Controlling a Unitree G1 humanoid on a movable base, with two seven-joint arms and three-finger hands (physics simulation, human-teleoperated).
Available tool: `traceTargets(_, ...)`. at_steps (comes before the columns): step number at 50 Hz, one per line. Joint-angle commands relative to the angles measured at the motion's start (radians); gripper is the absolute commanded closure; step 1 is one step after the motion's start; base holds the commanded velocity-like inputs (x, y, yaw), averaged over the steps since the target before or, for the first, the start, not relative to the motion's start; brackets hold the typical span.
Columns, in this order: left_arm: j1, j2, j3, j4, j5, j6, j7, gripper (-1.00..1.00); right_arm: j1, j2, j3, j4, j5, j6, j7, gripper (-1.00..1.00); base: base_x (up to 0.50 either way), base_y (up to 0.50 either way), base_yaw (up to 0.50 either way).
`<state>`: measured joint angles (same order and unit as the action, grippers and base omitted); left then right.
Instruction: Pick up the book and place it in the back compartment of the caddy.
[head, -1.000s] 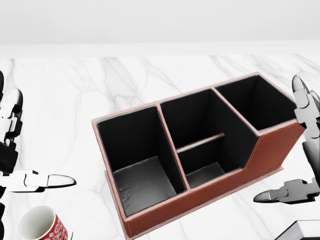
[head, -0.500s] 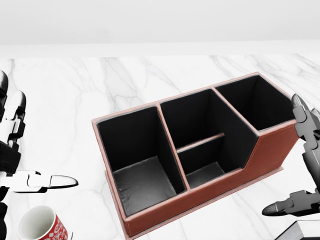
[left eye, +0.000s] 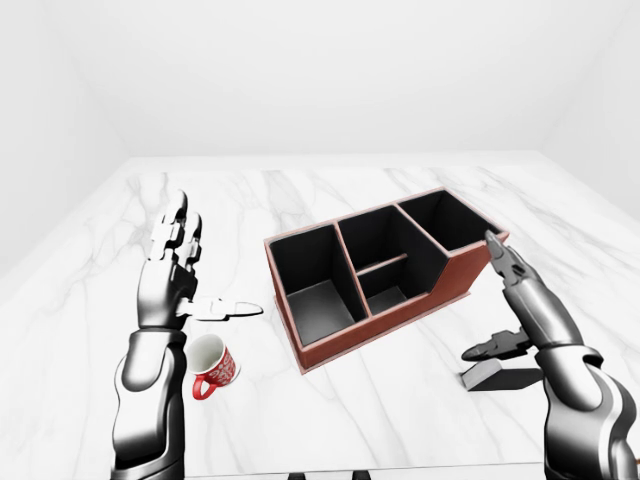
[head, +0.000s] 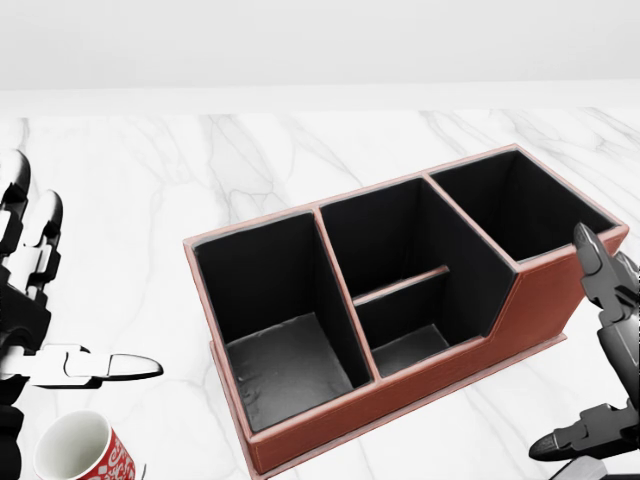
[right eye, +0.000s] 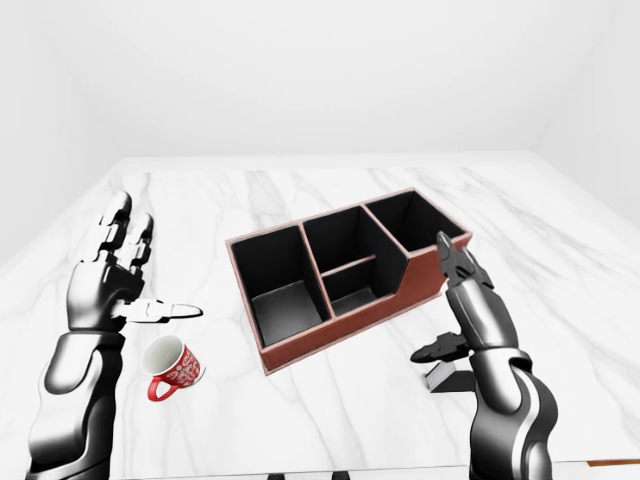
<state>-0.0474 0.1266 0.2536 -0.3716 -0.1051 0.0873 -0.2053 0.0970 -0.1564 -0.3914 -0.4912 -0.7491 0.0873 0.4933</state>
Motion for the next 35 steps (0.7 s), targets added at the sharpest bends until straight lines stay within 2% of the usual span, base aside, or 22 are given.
traceTargets(1, -0.001, -0.001, -0.004, 0.017, 0.006, 0.0, 0.0, -0.98, 0.017, 0.008, -0.001, 0.013, -0.016, 0.0, 0.021, -1.0, 0.0, 0.0, 0.0)
traceTargets(35, -0.002, 0.001, -0.004, 0.022, 0.008, 0.0, -0.001, -0.98, 0.069, 0.025, -0.024, 0.044, -0.084, 0.0, 0.064, -1.0, 0.0, 0.0, 0.0)
